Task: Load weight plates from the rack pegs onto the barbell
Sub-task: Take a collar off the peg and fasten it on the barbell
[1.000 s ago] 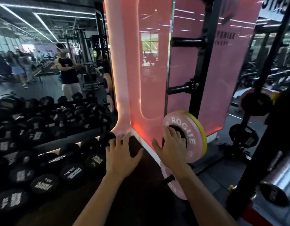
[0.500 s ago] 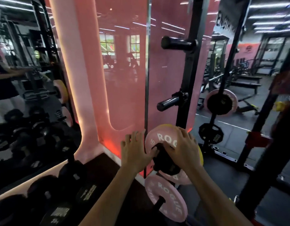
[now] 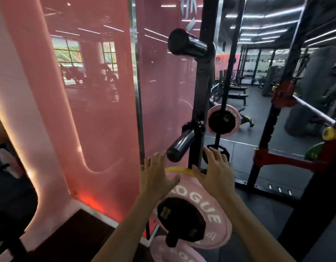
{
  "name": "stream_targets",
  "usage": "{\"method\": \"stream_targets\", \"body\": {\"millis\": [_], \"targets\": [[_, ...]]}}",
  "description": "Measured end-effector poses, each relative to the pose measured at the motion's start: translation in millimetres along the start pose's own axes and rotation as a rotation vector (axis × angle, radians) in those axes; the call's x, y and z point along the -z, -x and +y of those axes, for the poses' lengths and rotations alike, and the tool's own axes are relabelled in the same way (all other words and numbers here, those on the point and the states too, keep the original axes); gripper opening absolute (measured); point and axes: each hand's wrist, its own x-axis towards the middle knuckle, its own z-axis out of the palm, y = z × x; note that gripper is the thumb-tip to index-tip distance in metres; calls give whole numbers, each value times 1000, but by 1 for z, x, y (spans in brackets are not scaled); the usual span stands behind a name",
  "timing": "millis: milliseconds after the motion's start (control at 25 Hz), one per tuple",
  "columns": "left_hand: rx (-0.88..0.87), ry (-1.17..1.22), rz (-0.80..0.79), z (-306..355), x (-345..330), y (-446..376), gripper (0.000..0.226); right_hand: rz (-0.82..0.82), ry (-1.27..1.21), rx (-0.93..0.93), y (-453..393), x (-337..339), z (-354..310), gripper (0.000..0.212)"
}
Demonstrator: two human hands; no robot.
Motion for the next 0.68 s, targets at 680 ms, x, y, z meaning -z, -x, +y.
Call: {"method": "stream_targets", "body": {"millis": [680], "targets": [[-381,220,163,4,-79,-183,63,19,-1,-39,-122,-66,41,91]]}}
